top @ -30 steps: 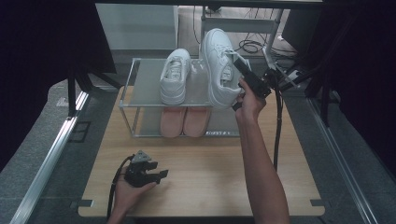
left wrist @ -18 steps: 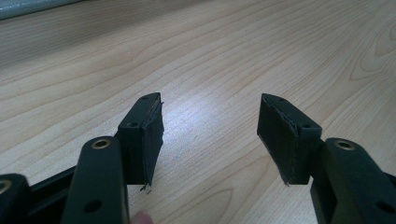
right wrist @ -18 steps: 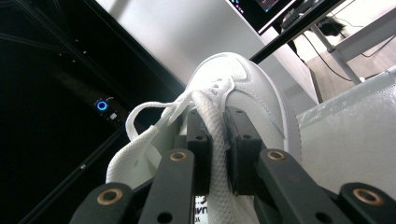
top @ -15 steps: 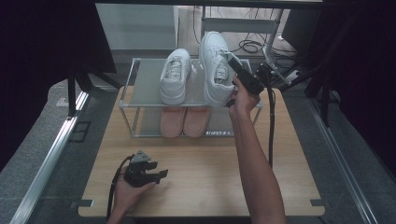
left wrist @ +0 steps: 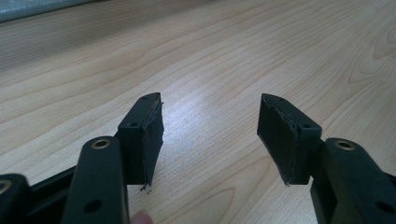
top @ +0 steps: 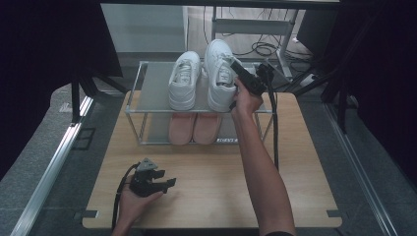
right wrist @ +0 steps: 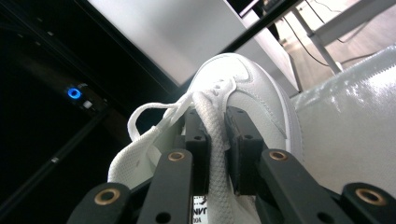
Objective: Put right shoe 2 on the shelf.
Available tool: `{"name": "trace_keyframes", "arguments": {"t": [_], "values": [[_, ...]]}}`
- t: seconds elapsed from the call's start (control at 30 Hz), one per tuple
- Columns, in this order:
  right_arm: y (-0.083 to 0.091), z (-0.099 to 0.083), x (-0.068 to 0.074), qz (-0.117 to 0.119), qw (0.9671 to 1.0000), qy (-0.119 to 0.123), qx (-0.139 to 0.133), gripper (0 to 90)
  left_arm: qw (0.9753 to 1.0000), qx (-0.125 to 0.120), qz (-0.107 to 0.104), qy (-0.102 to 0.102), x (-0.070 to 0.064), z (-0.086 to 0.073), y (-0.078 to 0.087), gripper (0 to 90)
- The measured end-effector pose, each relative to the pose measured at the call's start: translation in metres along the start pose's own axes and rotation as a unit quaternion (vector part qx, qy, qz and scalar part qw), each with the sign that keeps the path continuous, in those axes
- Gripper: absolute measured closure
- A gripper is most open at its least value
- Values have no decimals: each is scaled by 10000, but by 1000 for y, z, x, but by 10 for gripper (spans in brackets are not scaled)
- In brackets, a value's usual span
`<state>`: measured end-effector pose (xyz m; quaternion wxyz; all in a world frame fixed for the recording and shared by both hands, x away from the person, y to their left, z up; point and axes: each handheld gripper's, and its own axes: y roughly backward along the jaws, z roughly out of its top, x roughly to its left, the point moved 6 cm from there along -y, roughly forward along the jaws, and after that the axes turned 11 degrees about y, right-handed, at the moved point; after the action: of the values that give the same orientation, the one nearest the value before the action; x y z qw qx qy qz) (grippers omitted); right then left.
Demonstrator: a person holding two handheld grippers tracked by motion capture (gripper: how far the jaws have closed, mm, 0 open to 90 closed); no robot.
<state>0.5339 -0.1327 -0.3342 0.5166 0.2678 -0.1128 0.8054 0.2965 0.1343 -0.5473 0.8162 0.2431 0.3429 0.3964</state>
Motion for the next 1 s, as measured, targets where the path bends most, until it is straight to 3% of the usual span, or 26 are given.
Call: {"name": "trace_keyframes", "arguments": {"t": [0.3, 0.47, 0.7, 0.87, 0.93, 1.0], "values": [[-18, -8, -1, -203, 9992, 183, 284, 760, 10000, -8, 12, 49, 2, 0, 2, 415], [-26, -9, -3, -25, 9991, 164, 382, 735, 10000, -8, 17, 43, 3, 0, 1, 414], [-23, -8, -4, 202, 9983, 283, 459, 645, 10000, 9, 18, 25, 1, 0, -1, 414], [-14, -2, -1, 337, 9971, 507, 450, 599, 10000, 15, 3, 23, 0, 0, -1, 414], [-4, 1, 0, 455, 9956, 683, 462, 619, 10000, 15, 11, 29, 0, 0, -1, 414], [-1, 2, 0, 500, 9952, 708, 448, 631, 10000, 22, 16, 23, 0, 0, -1, 414]]}}
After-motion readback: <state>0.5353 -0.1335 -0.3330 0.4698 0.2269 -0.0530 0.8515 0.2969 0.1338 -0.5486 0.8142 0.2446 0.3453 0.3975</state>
